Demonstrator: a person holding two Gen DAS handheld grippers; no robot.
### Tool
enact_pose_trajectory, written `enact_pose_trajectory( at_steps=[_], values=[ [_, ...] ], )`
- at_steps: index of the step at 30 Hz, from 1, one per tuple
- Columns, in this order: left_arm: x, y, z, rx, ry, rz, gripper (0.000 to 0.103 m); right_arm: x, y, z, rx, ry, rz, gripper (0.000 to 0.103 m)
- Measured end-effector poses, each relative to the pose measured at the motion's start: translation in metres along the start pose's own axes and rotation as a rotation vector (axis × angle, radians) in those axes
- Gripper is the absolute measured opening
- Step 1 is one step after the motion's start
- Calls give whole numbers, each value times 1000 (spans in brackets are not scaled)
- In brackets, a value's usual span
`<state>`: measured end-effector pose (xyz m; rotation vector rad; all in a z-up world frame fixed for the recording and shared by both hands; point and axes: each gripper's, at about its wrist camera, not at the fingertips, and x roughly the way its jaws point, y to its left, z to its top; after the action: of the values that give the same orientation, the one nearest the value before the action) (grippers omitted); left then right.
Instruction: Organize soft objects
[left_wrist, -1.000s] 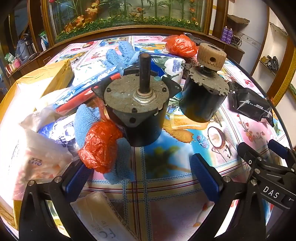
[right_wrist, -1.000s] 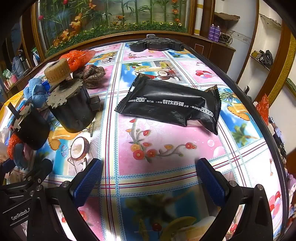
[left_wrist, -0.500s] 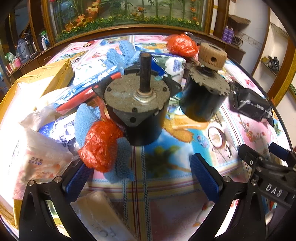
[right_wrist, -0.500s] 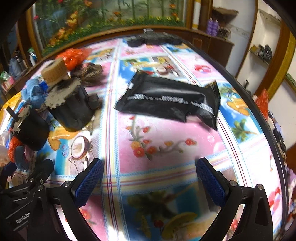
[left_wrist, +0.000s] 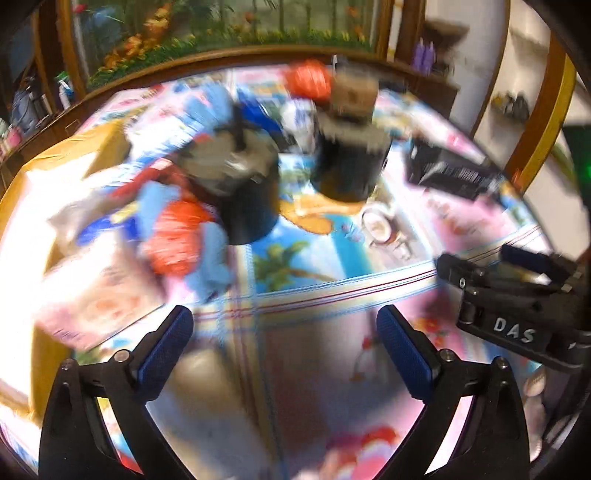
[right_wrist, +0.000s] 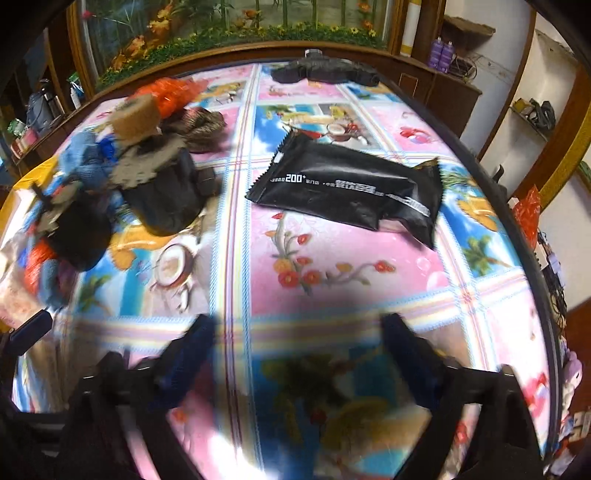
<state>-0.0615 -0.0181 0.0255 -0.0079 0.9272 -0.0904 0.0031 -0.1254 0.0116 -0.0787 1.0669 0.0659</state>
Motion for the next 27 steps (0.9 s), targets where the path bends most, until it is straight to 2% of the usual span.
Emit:
enact_pose_trajectory(
  at_steps=[2, 4, 6, 8, 9, 10, 11, 13, 16, 18, 22, 25, 27],
  values=[
    [-32, 2, -7, 22, -88, -13, 100, -25, -3, -9, -9, -71, 17, 84],
    [-79, 6, -12, 61, -219, -15, 100, -52, -5, -19, -25, -148, 9, 84],
    [-117, 16, -12, 65, -317, 0, 100, -87, -13, -26, -31, -268, 1, 85],
    [-155, 35, -3, 49, -414, 18, 100, -115, -20, -28, -25, -365, -8, 86],
    [-177, 51, 5, 26, -469, 36, 100, -130, -26, -28, -17, -416, -12, 89],
    [-196, 66, 4, 5, -510, 47, 100, -145, -32, -26, -6, -471, -14, 98],
    [-218, 80, 10, -20, -557, 62, 101, -153, -35, -26, -3, -501, -14, 102],
    [-242, 100, 23, -50, -599, 104, 103, -169, -40, -20, -14, -547, -21, 102],
    [-237, 120, 31, -64, -595, 171, 103, -167, -37, -19, -45, -536, -2, 102],
    [-214, 121, 22, -57, -526, 186, 103, -159, -34, -29, -50, -496, 45, 102],
    [-156, 95, -9, 8, -360, 78, 103, -130, -31, -49, -48, -364, 191, 99],
    [-124, 75, -30, 40, -253, -17, 103, -110, -26, -65, -66, -309, 211, 96],
    [-94, 62, -35, 34, -155, -67, 103, -104, -33, -69, -54, -295, 215, 96]
  ],
)
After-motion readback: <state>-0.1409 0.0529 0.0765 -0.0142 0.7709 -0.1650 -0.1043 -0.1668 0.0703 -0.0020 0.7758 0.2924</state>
